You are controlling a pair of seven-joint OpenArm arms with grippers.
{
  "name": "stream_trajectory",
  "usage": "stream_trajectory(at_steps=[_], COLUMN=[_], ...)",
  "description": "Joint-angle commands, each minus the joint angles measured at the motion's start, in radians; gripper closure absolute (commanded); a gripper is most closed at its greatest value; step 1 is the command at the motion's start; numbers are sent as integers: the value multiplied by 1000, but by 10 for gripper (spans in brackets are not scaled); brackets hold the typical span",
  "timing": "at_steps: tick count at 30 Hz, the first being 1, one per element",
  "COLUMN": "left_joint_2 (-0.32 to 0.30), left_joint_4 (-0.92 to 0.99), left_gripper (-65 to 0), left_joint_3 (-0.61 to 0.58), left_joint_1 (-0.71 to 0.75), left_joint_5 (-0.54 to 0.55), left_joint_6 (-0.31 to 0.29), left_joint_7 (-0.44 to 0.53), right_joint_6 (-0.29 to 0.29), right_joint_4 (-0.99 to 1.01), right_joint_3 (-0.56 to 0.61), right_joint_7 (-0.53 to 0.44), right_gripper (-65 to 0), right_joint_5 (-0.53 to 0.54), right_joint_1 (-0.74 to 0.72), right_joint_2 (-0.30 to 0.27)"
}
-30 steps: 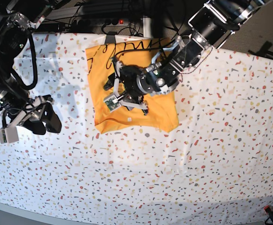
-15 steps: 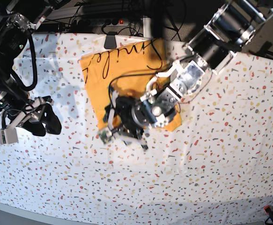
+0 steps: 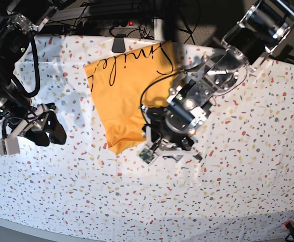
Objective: Fold the T-shirt properly
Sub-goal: 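Tuck the shirt edge under with the left gripper to neaten the square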
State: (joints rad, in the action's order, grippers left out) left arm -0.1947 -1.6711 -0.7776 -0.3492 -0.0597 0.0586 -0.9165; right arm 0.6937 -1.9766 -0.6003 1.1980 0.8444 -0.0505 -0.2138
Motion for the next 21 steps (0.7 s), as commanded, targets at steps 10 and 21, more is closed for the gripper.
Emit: stream_trajectory(at_steps=[10, 21], left_joint_2=[-59, 53], left_joint_4=[-187, 154], left_gripper=[-245, -245], left_joint_3=[5, 4], left_joint_1=[244, 292], left_joint_5=[-20, -210], left_joint_6=[20, -20], left_joint_7=[104, 319], right_joint_6=[4, 4], right_joint_4=[-16, -16], right_joint_3=[-2, -2], right_joint_7=[-22, -22], right_gripper=[-323, -323], right_joint_5=[24, 24], right_joint_1=[-16, -16], right_joint_2=[-13, -13])
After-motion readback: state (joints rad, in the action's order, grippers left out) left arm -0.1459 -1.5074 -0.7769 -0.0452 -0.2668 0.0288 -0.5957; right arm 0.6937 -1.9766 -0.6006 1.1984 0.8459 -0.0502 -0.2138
